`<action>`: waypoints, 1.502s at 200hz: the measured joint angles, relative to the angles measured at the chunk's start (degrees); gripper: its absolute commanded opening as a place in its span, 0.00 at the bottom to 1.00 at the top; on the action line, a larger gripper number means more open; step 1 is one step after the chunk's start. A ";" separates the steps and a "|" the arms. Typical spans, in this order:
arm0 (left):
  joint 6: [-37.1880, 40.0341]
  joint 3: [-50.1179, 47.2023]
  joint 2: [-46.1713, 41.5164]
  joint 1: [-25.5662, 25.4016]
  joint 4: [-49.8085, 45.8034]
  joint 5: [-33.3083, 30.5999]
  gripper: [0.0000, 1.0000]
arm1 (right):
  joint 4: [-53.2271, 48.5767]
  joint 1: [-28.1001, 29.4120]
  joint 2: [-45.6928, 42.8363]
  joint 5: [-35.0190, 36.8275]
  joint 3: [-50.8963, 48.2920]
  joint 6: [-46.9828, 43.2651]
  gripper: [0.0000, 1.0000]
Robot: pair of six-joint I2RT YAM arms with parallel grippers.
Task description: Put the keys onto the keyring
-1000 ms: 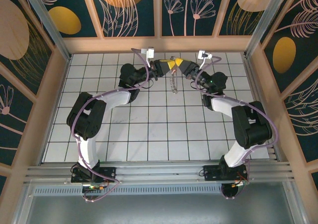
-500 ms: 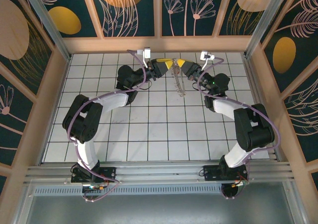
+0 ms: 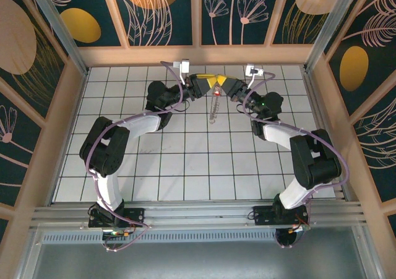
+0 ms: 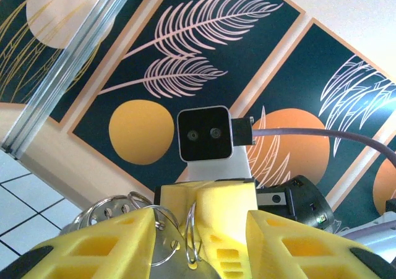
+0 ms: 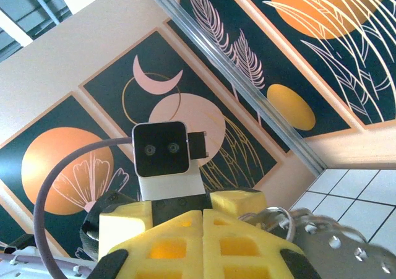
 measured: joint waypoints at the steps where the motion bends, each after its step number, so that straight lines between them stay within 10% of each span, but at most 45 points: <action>1: 0.00 0.00 0.00 0.00 0.02 0.04 0.43 | 0.00 0.00 -0.02 0.02 0.00 0.00 0.00; 159: -1.68 1.18 1.38 0.11 2.34 1.42 0.15 | -0.02 0.28 0.48 0.04 1.55 -0.04 0.00; 200: -1.90 1.33 1.44 0.15 2.51 1.42 0.25 | -1.09 0.46 0.52 0.07 2.12 -0.59 0.00; 260: -1.88 1.73 1.68 0.42 2.01 1.64 0.00 | -2.16 0.55 0.52 0.55 2.45 -1.57 0.00; 300: 0.13 1.95 1.70 0.48 -0.35 1.33 0.00 | -3.96 0.52 0.52 1.22 2.47 -3.08 0.00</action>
